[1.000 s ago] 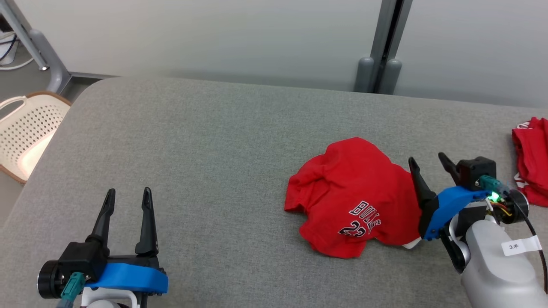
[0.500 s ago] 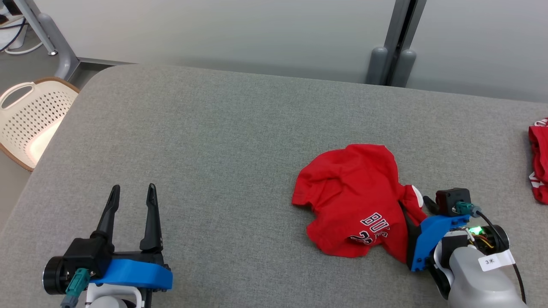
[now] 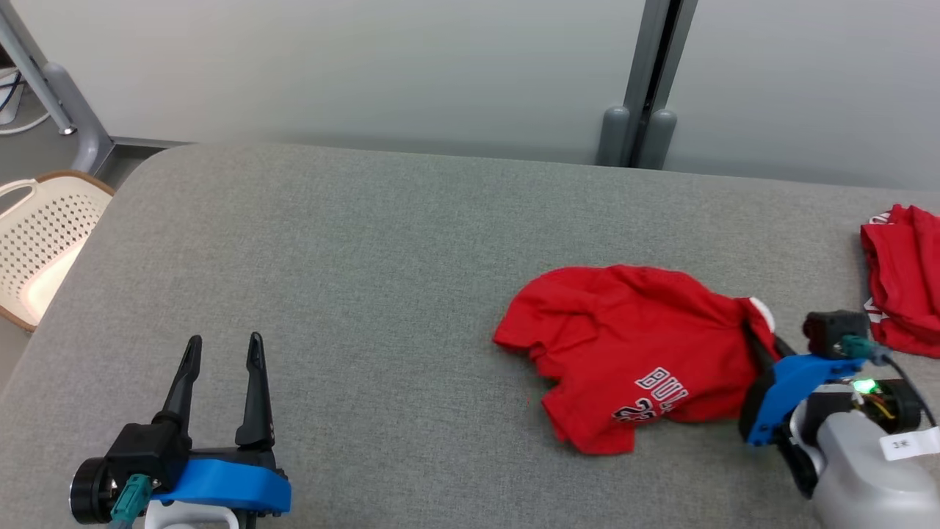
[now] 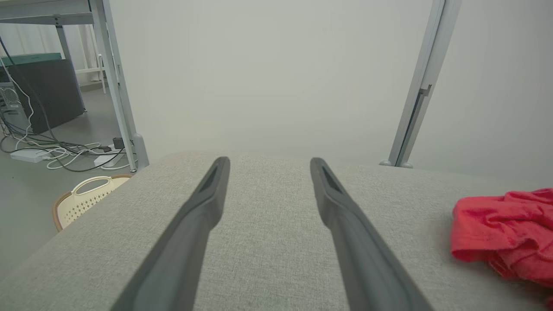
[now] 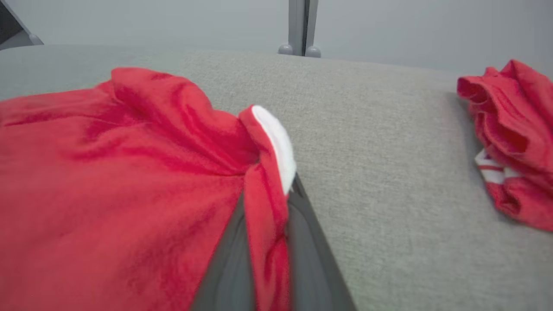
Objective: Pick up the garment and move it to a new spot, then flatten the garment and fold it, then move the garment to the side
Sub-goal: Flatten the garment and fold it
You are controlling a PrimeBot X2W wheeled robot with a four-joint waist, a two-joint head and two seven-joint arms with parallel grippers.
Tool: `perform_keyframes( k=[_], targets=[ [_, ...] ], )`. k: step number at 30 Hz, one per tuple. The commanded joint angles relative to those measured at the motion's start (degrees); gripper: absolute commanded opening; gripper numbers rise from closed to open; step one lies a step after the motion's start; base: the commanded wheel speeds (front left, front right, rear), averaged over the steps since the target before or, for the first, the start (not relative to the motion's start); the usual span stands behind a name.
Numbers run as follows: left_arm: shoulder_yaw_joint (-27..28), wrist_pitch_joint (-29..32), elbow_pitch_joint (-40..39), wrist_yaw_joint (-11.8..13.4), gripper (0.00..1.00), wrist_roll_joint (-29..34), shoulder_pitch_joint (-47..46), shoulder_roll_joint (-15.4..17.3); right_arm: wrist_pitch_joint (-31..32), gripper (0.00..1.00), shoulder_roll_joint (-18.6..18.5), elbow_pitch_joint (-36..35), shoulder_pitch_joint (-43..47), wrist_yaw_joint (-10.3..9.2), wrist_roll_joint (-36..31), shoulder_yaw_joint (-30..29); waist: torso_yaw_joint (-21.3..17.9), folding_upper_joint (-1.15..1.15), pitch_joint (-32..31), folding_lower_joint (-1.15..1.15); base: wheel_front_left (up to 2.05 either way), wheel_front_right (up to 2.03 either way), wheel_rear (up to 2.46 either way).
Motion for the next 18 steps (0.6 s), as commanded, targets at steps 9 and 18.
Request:
perform_keyframes(
  k=[9,18],
  targets=[
    [-0.1,-0.3,-0.1,-0.4,1.0,0.5,2.1,-0.3,-0.4,0.0,-7.9,-10.9,0.5,-0.01,1.9,-8.4,-2.6,0.0,-3.9,0.0,0.0,0.0,0.0],
    [0.3,-0.3,-0.4,-0.5,1.0,0.6,3.5,-0.5,-0.4,0.0,-0.7,-23.6,5.8,-0.01,0.4,-4.3,-2.6,0.0,-5.8,0.0,0.0,0.0,0.0]
  ],
)
